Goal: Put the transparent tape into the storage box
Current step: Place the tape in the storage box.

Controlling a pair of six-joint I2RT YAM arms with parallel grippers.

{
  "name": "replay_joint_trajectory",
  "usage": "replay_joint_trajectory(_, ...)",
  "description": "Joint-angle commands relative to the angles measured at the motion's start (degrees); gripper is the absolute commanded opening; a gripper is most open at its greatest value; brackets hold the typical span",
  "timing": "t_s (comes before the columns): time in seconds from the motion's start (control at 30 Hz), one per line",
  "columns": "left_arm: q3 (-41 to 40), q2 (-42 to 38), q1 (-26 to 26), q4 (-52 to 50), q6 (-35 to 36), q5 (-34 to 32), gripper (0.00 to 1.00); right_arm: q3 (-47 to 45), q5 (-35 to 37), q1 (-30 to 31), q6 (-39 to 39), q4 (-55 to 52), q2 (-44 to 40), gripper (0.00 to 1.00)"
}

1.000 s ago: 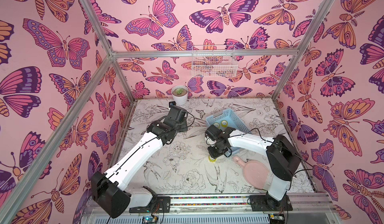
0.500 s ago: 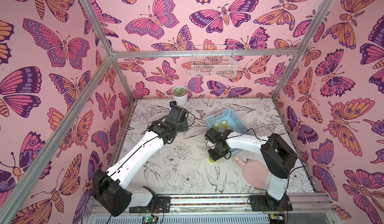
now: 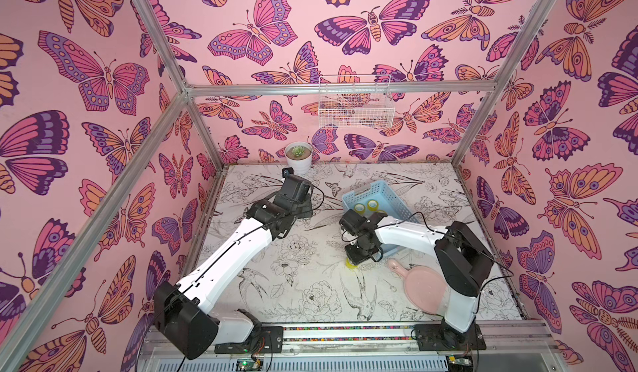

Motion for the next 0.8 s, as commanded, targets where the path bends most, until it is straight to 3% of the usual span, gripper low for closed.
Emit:
replay_joint_trajectory(0.0,0.2,-2.0,0.2,0.9,1.1,-1.5,0.62,6.9,2.4,0.4,-1.3,-5.8,-3.0,0.00)
replay_joint_trajectory(0.17,0.8,-3.2,0.2,1.1,2.2,-2.4,0.62,21.3,7.3,-0.6,-2.6,-15.8,-3.9,0.00)
replay_joint_trajectory(0.33,1.5,-3.0,0.2,1.4,2.6,-2.1,0.62,28.7,10.0,-7.2,-3.8,-22.1,-3.7,0.00)
replay_joint_trajectory(0.63,2.4,-1.2,0.2,2.3,3.2,-0.9,0.62,19.0,9.6,-21.1,-4.6,-19.6,-5.4,0.00)
replay_joint_trajectory(0.77,2.6,0.3,0.2,3.0,2.9,0.7,0.63,14.9,8.6,-24.1,-4.5,-16.1,-4.1,0.00)
